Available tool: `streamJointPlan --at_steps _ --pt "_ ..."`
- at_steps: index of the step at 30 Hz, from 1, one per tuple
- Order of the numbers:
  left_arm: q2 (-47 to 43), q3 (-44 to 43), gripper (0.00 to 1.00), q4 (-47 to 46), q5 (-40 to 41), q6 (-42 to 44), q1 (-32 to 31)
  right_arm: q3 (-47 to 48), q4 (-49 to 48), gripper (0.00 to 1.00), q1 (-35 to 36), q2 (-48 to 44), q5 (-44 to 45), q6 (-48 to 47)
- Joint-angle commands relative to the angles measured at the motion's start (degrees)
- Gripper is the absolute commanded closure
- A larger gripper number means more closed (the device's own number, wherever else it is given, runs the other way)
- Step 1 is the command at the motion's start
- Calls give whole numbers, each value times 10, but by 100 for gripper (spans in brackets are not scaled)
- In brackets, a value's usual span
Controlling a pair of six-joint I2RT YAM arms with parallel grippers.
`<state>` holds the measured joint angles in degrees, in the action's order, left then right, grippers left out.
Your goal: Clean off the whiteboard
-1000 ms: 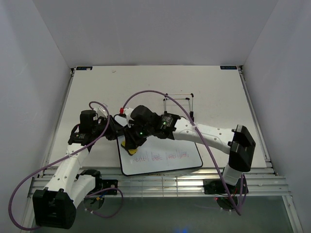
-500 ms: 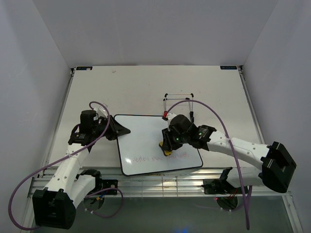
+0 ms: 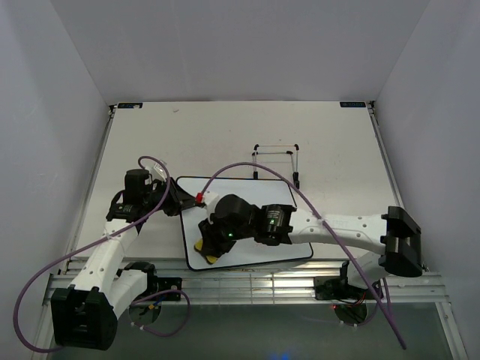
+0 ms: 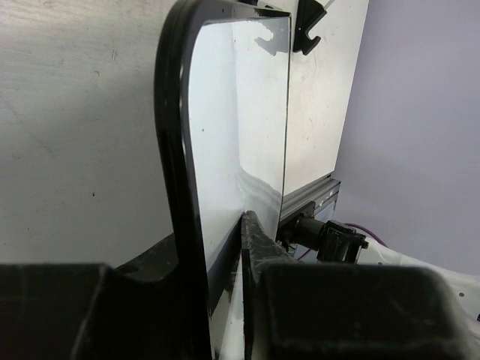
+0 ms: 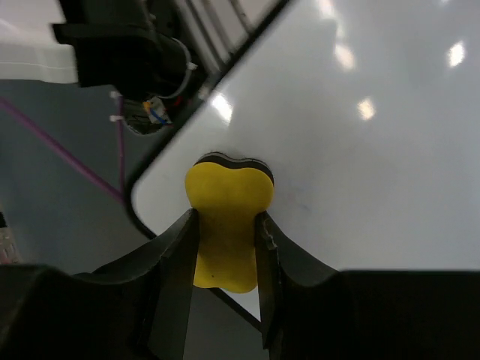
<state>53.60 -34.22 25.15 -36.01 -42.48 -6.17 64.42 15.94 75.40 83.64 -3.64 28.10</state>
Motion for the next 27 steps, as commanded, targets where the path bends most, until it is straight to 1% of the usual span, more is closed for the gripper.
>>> streamJointPlan --at_steps 1,2,4,7,9,10,11,12,13,14,16,17,19,22,25,26,27 --pt "7 -9 100 -14 206 129 -2 78 4 75 48 61 -18 -12" --pt "7 -9 100 -14 206 129 -2 101 14 75 55 72 -15 -17" --pt "5 -9 100 -13 207 129 -2 103 37 75 55 88 6 -26" --pt "0 -9 100 -14 208 129 -2 78 54 75 43 82 24 -37" --pt "-1 -9 100 -14 208 129 -2 61 78 75 19 64 34 -37" --pt "-1 -9 100 -14 208 129 -2 23 87 75 5 52 50 -32" --pt "-1 -9 100 -14 207 129 -2 -3 87 75 -30 37 50 -23" --pt "-3 -9 100 -13 207 129 -2 -32 87 75 -51 3 50 -16" --pt "-3 -9 100 -13 206 129 -2 -87 86 75 -73 -14 44 -12" --pt "-3 -9 100 -15 205 130 -2 -113 88 75 -116 -48 43 -9" --pt "-3 -9 100 -16 202 131 -2 -161 94 75 -151 -74 52 -10" --pt "-3 -9 100 -17 198 131 -2 -166 102 75 -170 -90 52 -13" --pt "-2 -9 100 -18 197 132 -2 -162 106 75 -174 -94 44 -23" --pt "-2 -9 100 -19 196 133 -2 -121 85 75 -162 -72 -11 -26" --pt "-5 -7 100 -19 198 133 -2 -52 50 75 -119 -25 -44 -31" --pt "-7 -8 100 -19 199 132 -2 -31 44 75 -92 -9 -51 -32" --pt "-8 -7 100 -18 201 132 -2 16 38 75 -78 21 -56 -33"
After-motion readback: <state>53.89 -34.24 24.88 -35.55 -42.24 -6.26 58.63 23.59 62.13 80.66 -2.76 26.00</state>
